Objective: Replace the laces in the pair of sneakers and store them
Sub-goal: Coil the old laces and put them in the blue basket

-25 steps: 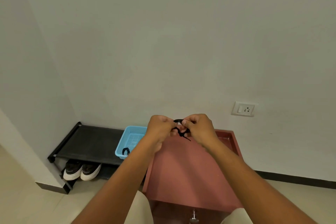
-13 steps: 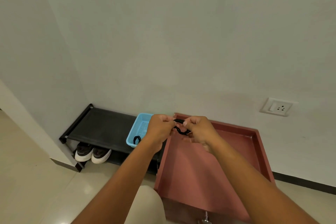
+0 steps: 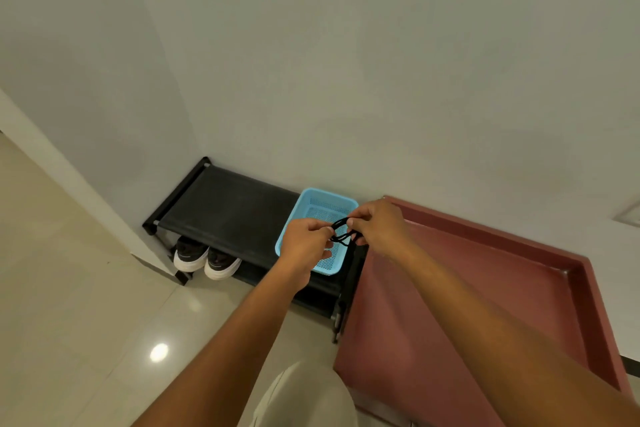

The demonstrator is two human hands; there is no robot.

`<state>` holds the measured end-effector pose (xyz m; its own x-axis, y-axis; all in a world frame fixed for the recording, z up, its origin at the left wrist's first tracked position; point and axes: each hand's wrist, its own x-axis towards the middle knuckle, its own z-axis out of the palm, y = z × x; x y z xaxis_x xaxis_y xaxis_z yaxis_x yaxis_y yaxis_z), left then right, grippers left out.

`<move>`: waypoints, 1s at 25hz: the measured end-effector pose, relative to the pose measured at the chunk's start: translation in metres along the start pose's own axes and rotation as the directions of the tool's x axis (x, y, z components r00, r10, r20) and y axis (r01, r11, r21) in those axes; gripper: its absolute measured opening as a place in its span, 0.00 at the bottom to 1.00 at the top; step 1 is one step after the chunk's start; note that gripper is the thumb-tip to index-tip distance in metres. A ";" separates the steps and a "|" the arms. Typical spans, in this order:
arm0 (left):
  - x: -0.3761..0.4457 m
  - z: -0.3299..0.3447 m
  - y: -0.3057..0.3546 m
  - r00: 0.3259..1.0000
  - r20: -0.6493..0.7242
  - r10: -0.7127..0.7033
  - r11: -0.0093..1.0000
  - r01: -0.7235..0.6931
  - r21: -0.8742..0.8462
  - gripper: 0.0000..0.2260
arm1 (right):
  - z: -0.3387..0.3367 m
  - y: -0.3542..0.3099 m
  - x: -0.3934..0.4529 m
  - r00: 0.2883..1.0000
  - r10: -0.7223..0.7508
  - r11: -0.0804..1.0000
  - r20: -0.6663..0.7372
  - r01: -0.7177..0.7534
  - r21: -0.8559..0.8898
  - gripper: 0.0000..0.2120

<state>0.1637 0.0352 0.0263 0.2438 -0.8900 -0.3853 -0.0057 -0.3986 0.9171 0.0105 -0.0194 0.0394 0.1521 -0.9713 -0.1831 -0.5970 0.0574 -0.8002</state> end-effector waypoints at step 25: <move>0.103 -0.045 -0.078 0.926 -0.096 0.364 0.899 -0.323 0.294 0.09 | 0.123 0.066 0.117 0.890 -0.028 0.780 0.456 0.305 -0.546 0.03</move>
<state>0.2331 -0.0156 -0.0803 0.3170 -0.9483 -0.0128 -0.3696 -0.1360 0.9192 0.0862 -0.1013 -0.1049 0.5115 -0.7603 -0.4005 -0.8496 -0.3776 -0.3682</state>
